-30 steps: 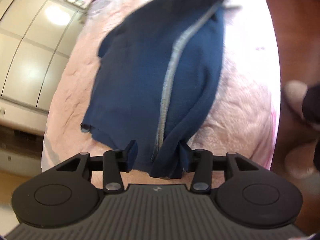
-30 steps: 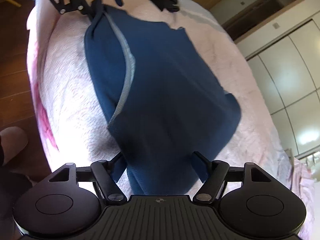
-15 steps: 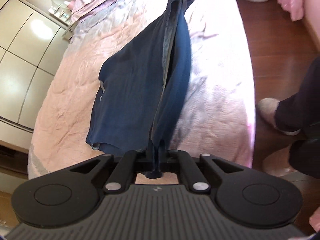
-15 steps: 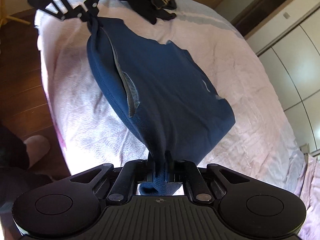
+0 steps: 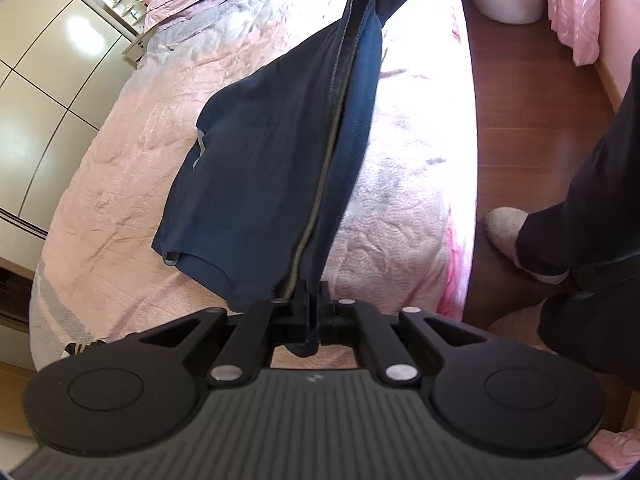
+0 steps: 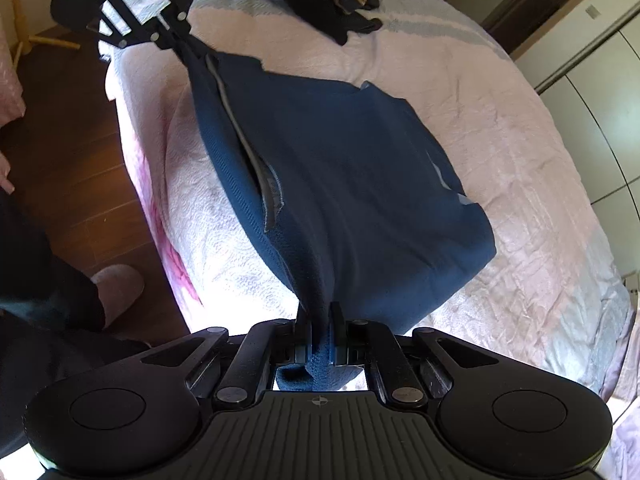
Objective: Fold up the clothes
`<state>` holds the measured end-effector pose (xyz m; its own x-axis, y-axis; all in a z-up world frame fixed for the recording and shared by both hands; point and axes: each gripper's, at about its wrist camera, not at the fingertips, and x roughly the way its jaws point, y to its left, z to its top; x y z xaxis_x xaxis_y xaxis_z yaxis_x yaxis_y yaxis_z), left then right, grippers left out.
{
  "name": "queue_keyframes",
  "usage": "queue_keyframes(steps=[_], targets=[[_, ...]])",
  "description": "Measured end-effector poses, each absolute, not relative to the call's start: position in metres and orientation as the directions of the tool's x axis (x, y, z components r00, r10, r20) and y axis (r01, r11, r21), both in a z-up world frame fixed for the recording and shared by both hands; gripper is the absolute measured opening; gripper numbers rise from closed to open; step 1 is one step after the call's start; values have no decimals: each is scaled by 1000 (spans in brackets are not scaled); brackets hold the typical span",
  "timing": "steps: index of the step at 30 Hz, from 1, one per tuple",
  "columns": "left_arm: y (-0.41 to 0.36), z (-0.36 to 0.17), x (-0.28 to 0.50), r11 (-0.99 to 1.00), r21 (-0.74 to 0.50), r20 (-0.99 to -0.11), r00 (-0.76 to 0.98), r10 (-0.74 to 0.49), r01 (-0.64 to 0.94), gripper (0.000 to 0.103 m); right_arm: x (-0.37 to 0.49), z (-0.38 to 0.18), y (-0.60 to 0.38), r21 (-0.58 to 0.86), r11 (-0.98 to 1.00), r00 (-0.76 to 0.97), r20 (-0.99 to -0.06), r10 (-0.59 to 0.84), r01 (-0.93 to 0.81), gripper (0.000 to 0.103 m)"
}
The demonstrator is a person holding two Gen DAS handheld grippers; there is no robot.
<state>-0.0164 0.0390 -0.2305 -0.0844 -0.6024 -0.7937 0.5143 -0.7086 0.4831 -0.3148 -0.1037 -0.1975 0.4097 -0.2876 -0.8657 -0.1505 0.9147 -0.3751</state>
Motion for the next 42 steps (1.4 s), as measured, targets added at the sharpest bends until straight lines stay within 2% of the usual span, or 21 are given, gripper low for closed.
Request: queue_keyframes(steps=[11,19,23,30,37,39,40,42], targets=[[42,-172,4,-742,426,-804,-159,-573,517,1,-322,-165,-86,-298,931,366,-907,-208,-209,5],[-94,-119,35,-693,377,-804,-154,-574,614,1,-280,-108,-173,-255,943,401,-903,-153,-215,5],[-179,-122,42,-686,337,-840,-123,-528,645,1,-244,-111,-254,-144,967,386,-921,-53,-210,5],[-299,-182,48,-682,255,-917,-52,-396,685,1,-182,-177,-400,129,983,345,-924,166,-127,6],[-334,-244,62,-642,162,-956,-42,-290,749,1,-154,-251,-485,348,938,318,-888,333,-9,7],[-340,-260,65,-620,137,-962,-46,-270,772,5,-152,-269,-502,405,913,329,-870,367,54,8],[-344,-267,68,-600,121,-965,-47,-257,791,7,-154,-276,-506,428,899,335,-863,378,90,10],[-347,-275,77,-552,101,-969,-44,-243,828,23,-161,-285,-514,447,878,348,-861,371,171,29]])
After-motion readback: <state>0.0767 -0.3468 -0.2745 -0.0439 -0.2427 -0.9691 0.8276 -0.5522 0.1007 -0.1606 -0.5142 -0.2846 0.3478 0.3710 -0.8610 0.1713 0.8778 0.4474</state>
